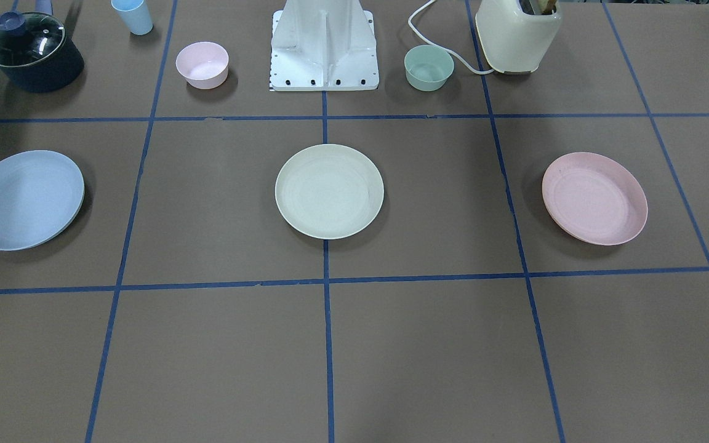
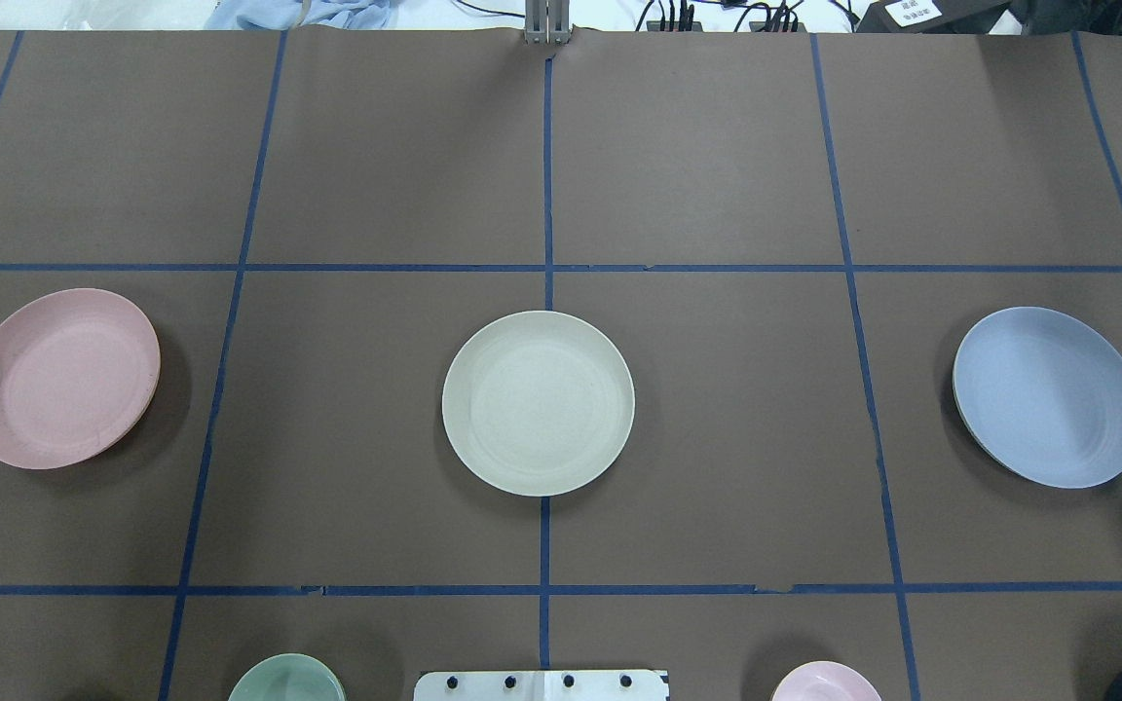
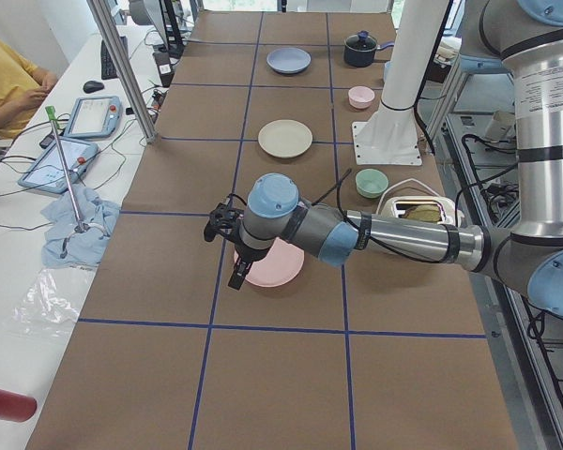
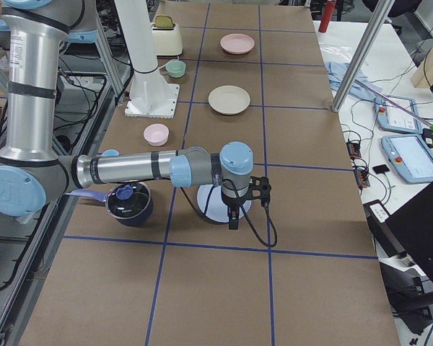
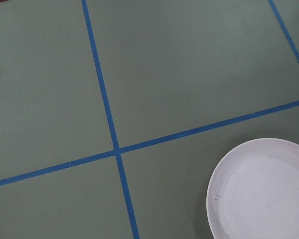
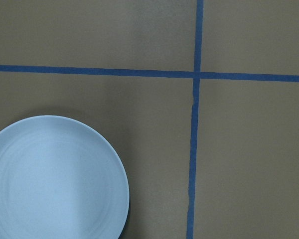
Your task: Stack three plates with pink and blue
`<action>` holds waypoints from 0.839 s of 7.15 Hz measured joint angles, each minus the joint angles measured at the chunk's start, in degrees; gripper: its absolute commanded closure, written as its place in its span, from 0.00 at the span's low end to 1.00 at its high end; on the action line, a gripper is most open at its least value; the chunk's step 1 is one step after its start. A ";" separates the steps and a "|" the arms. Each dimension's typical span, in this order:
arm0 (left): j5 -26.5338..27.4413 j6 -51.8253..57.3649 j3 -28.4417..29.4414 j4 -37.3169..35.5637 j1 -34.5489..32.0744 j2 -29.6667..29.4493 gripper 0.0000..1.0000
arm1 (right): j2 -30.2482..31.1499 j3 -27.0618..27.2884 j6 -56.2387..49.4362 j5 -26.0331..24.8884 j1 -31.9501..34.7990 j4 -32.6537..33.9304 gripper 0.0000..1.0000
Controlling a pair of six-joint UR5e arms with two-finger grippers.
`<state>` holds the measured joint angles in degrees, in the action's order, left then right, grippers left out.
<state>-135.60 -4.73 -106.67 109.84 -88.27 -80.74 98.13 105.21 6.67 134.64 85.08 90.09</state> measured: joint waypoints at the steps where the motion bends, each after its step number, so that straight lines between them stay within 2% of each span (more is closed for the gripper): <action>1: 0.18 0.22 -0.07 0.11 0.02 0.08 0.00 | 0.02 0.00 0.03 0.06 -0.03 0.00 0.00; 6: 0.20 1.30 -0.73 -0.14 0.02 0.88 0.00 | -0.13 -0.03 0.54 0.52 -0.54 -0.27 0.00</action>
<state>-135.40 -3.44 -107.41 109.70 -88.24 -79.86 98.00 105.18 7.22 135.16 84.54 89.81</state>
